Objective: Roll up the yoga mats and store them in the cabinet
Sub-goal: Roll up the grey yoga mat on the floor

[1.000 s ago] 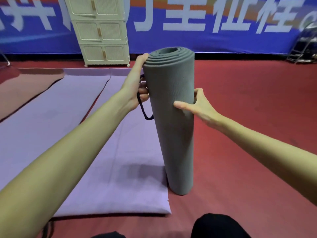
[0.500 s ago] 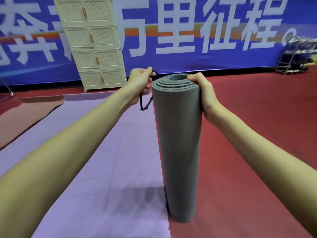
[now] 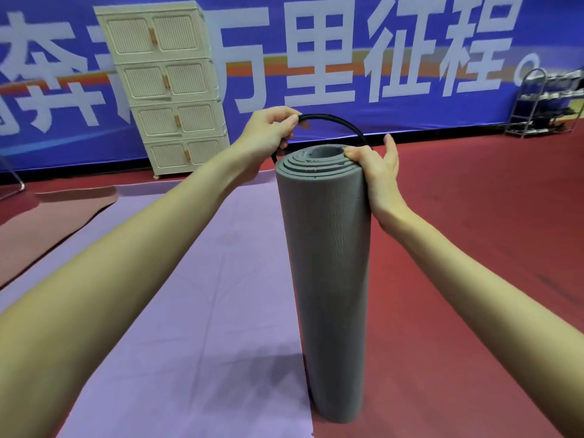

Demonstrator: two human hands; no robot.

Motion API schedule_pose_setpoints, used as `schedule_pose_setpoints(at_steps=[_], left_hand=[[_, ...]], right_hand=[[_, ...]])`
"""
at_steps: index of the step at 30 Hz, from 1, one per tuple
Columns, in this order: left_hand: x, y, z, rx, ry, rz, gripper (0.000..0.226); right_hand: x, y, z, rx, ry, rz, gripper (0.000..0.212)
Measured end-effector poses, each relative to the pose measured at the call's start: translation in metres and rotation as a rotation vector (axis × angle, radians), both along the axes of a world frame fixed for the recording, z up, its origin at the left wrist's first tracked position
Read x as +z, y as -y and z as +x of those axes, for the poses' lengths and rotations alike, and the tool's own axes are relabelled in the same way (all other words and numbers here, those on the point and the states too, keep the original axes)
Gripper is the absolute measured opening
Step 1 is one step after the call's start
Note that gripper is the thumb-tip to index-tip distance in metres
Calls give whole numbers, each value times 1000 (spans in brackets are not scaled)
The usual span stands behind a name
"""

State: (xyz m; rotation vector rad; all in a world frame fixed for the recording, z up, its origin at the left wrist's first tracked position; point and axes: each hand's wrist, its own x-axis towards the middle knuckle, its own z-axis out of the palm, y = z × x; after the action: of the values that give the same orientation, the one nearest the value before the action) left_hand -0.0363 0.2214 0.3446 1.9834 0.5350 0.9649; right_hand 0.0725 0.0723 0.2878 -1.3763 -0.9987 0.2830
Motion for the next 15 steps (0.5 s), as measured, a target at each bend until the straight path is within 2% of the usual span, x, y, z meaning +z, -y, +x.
schedule_pose_setpoints(at_steps=[2,7,10,12,15], left_hand=[[0,0,-3,-27,-3,20,26],[-1,10,-14,-56,-89,73,22],[0,21,-27,-47,-110,55,30],[-1,25,-37,-107,-119,51,43],[-5,25,-47,-143,-193,101,72]], right_hand=[[-1,-6,4,2,-10,36,41],[-8,-26,19,-58,74,-69,70],[-10,-25,21,-96,82,-82,89],[-10,-25,20,-73,78,-64,86],[-12,-25,21,-91,40,16,68]])
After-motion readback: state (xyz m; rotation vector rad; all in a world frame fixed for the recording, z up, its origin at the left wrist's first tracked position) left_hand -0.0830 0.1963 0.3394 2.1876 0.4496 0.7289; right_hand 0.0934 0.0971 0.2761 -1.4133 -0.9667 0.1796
